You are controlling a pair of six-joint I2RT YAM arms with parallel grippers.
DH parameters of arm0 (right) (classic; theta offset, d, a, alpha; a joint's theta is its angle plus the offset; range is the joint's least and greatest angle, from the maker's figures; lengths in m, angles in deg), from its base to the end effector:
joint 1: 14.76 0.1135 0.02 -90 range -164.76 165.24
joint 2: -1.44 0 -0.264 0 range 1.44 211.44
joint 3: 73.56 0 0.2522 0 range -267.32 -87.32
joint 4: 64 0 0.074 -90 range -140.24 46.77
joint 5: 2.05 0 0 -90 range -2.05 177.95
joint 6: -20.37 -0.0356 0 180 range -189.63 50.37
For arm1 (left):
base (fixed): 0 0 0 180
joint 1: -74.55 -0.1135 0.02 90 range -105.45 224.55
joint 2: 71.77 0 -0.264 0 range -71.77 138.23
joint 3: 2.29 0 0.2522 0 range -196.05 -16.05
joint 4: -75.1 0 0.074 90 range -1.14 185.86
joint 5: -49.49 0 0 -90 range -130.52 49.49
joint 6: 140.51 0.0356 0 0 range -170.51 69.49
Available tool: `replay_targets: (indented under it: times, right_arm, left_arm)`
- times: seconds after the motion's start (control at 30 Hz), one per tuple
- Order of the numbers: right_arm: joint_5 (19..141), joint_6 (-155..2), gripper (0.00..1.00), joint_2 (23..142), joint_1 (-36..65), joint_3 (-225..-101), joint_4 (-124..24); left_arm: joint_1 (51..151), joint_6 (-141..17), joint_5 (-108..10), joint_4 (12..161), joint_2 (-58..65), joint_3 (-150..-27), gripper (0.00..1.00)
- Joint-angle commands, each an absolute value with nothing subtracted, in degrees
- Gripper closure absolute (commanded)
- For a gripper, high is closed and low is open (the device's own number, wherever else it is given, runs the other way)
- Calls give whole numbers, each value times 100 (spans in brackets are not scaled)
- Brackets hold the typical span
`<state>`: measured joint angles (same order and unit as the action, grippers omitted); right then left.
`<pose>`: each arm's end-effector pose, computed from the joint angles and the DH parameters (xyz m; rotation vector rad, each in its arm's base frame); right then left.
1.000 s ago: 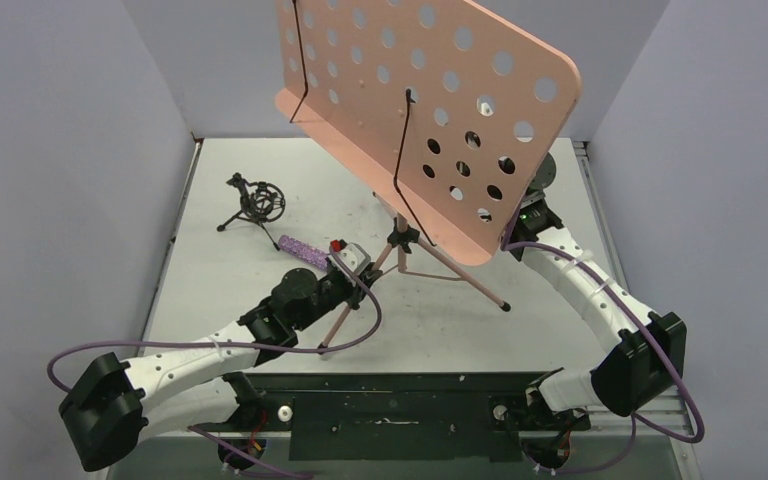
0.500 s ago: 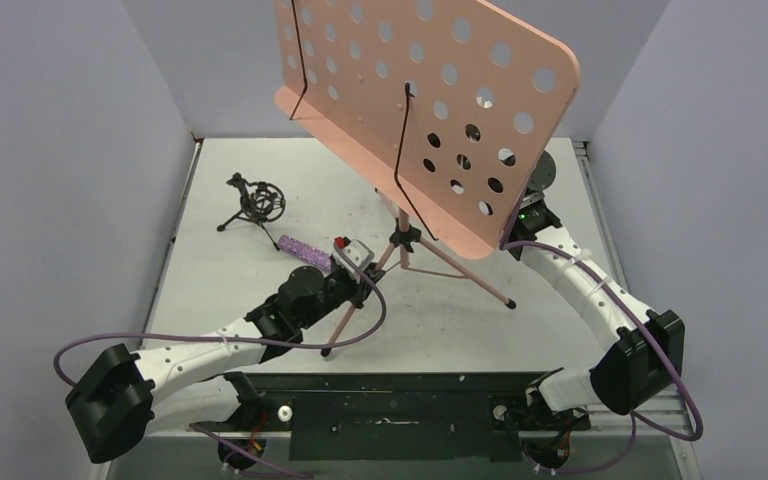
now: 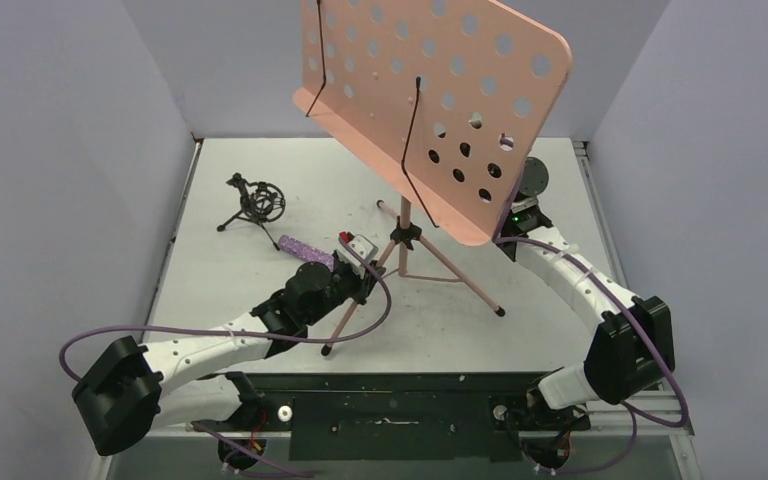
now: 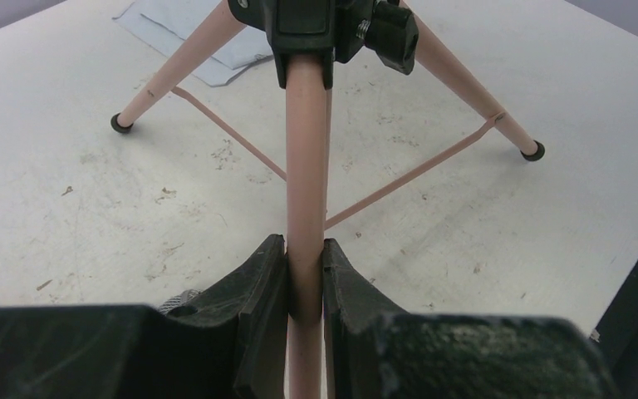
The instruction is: Set up the instrument practice props
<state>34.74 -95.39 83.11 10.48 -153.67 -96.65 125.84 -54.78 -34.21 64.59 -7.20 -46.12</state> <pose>0.2732 0.1603 0.4171 -0.8965 1.0201 1.2338 0.1595 -0.1927 0.2432 0.6373 1.6708 -0.6088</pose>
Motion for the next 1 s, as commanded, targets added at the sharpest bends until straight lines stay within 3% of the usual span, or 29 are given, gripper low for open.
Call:
replay_targets:
  times: [0.0, 0.33, 0.67, 0.83, 0.97]
  right_arm:
    - [3792, -9865, 95, 8414, 917, -15443, -11303]
    - [3381, -10371, 95, 9088, 894, -15788, -11705]
    - [3115, -10210, 91, 9327, 894, -16099, -11112]
    - [3191, -10053, 69, 9286, 861, -16030, -10666]
    - [3371, -10108, 36, 9153, 786, -15891, -10551]
  left_arm:
    - [12564, -5669, -2903, 5843, -772, -5009, 100]
    - [12554, -5719, -2421, 5849, -694, -4945, 100]
    - [12552, -5943, -2174, 6236, -428, -5130, 100]
    - [12552, -6041, -2124, 6290, -357, -5164, 100]
    - [12557, -6066, -2152, 6303, -381, -5165, 100]
